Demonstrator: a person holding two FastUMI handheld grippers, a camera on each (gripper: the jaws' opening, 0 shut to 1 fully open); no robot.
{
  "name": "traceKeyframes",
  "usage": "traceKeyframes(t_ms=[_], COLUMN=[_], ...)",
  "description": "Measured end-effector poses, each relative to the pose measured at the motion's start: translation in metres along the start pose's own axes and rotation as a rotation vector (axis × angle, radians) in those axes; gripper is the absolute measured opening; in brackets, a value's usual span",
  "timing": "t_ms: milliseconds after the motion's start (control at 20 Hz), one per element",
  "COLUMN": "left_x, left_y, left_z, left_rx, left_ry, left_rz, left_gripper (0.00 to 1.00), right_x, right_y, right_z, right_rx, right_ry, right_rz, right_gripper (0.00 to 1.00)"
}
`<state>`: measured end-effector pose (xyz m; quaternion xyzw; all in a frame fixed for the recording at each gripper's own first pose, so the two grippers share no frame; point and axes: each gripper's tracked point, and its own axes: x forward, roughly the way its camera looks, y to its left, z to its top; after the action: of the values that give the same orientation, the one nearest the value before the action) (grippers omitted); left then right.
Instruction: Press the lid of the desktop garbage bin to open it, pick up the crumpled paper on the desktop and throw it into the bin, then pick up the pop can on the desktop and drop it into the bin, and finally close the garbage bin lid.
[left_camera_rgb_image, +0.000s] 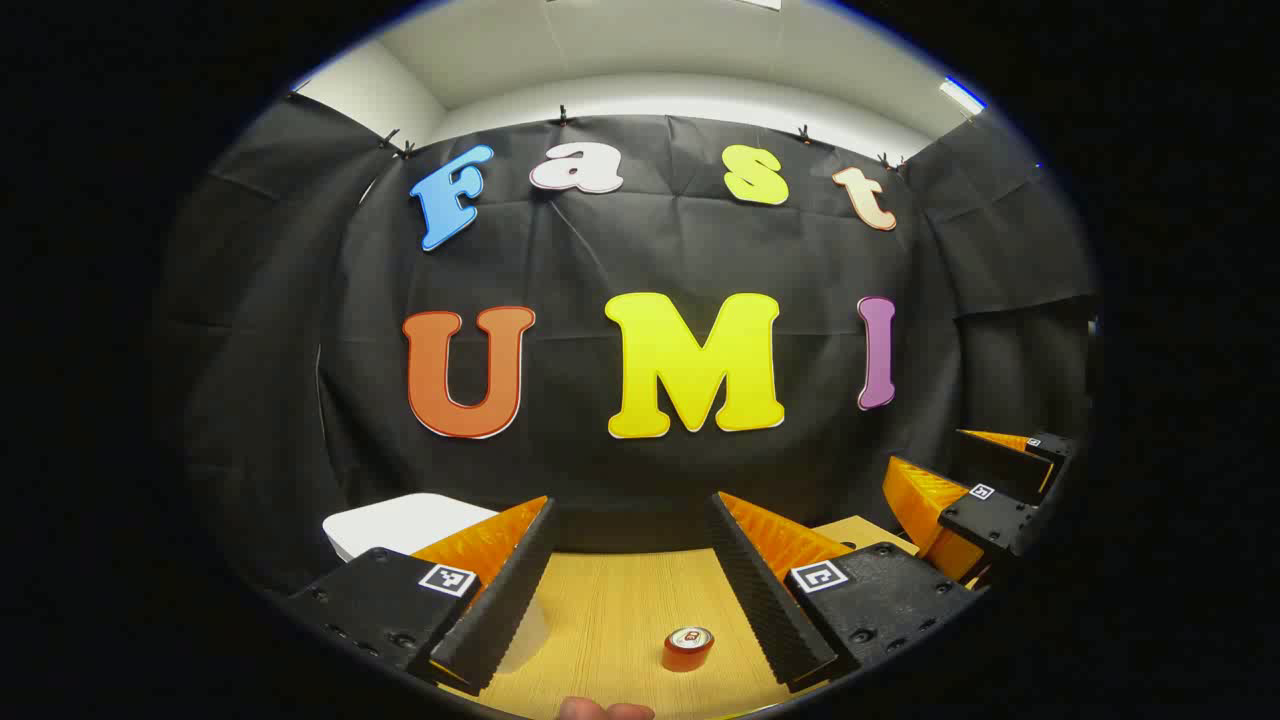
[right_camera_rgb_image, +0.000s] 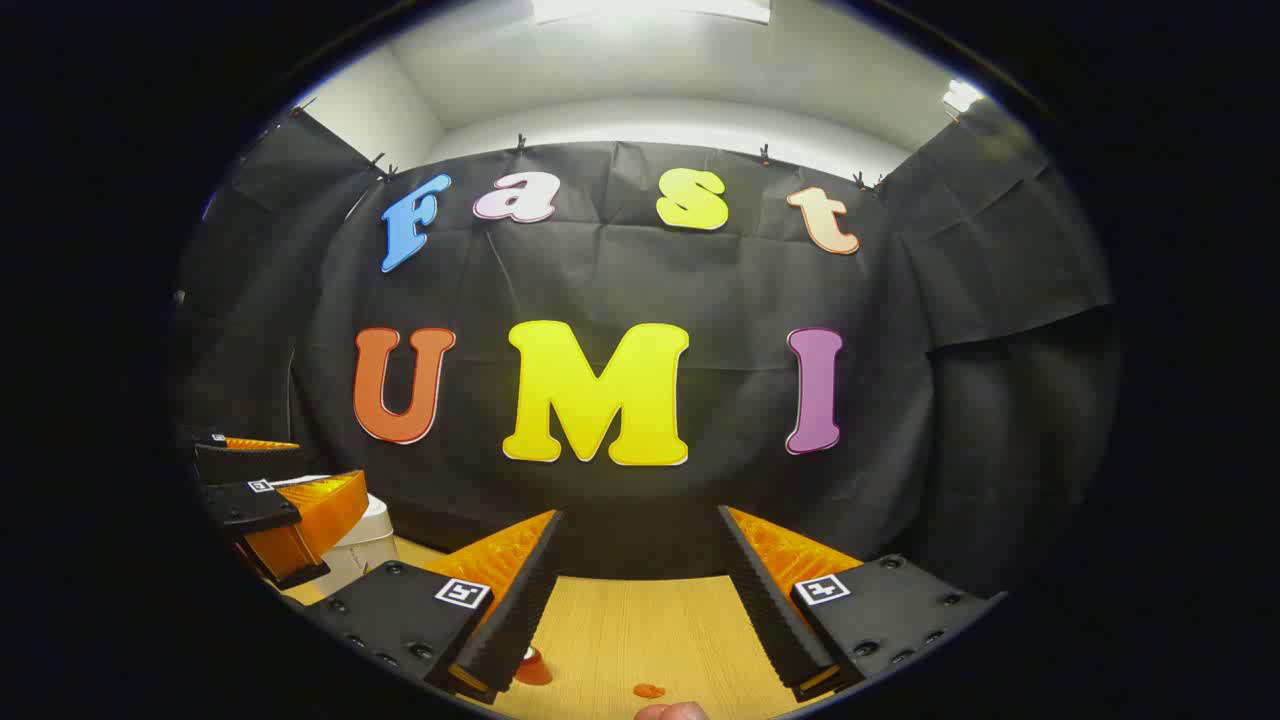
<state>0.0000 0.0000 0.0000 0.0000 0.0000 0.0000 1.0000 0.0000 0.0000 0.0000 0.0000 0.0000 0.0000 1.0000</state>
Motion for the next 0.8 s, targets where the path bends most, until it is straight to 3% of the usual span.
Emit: traceKeyframes(t_ms=[800], left_x=[0.004], left_y=[-0.012], left_z=[0.0], left_rx=[-0.001], left_ry=[0.003], left_rz=[-0.006], left_gripper=[0.98], right_x=[-0.003], right_y=[-0.023], right_z=[0.0], right_rx=[0.014], right_ry=[0.0], right_rz=[-0.026], right_gripper=[0.94])
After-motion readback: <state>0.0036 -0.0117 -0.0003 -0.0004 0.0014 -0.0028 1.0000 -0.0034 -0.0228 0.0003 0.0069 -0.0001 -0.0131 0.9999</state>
